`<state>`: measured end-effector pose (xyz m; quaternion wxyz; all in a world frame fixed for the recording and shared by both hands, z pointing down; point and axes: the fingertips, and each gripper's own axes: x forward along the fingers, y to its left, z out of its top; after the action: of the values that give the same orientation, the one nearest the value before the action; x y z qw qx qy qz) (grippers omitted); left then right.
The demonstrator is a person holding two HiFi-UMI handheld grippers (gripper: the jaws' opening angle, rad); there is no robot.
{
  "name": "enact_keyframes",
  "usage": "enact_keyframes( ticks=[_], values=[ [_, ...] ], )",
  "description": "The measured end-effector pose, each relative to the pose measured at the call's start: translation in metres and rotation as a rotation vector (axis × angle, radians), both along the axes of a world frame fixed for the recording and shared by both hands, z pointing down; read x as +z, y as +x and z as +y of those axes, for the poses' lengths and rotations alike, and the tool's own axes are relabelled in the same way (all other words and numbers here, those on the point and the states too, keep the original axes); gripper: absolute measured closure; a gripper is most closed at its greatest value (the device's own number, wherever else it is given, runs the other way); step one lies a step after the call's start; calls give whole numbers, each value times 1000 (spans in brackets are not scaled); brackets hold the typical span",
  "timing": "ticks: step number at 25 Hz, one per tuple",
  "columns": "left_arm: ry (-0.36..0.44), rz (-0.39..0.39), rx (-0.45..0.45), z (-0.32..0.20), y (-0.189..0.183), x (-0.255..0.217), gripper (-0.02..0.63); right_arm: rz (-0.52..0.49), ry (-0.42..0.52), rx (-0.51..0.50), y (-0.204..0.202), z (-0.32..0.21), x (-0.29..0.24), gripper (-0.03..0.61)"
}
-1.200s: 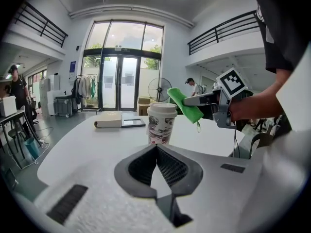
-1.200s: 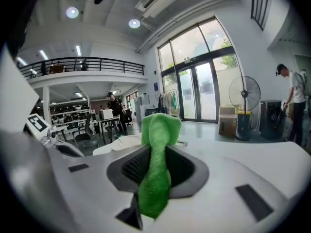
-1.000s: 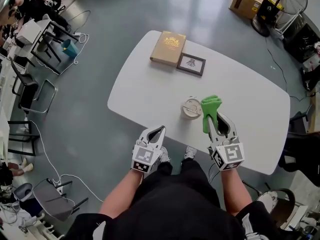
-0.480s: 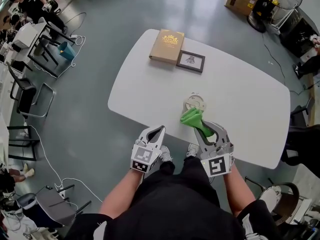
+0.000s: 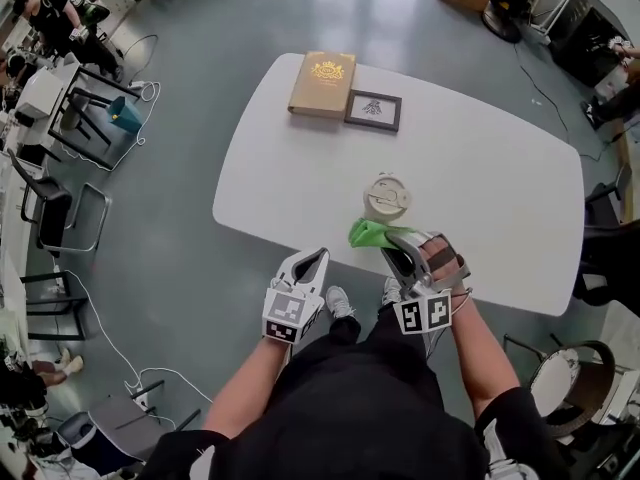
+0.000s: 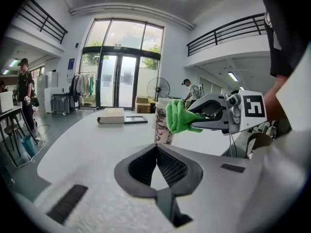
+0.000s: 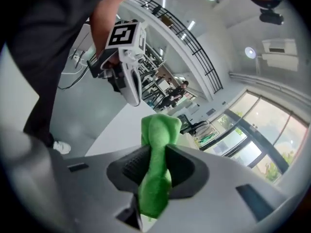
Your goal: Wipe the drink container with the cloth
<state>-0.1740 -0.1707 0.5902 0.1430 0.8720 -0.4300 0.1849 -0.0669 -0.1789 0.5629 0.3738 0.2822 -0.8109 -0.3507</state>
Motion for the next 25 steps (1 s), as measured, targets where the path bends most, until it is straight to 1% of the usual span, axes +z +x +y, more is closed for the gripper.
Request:
enact_keyframes(
  ticks=[4, 9, 11, 13, 19, 25],
  values=[
    [-10, -4, 12, 2, -1, 4, 604, 87, 40, -24, 2, -9, 12, 476],
    [-20, 6, 18, 2, 4, 13, 604, 204, 95, -90, 10, -16, 23, 476],
    [-27, 7, 18, 1, 5, 16, 604, 239, 83, -108, 13, -18, 33, 476],
    [-33, 6, 15, 3, 5, 17, 604, 251, 64, -110, 14, -18, 43, 474],
    [-42, 1, 6, 2, 4, 22, 604, 281, -1, -94, 18, -21, 77, 474],
    [-52, -17, 22, 13, 0, 34, 604, 298, -70, -64, 18, -23, 112, 472]
  ],
)
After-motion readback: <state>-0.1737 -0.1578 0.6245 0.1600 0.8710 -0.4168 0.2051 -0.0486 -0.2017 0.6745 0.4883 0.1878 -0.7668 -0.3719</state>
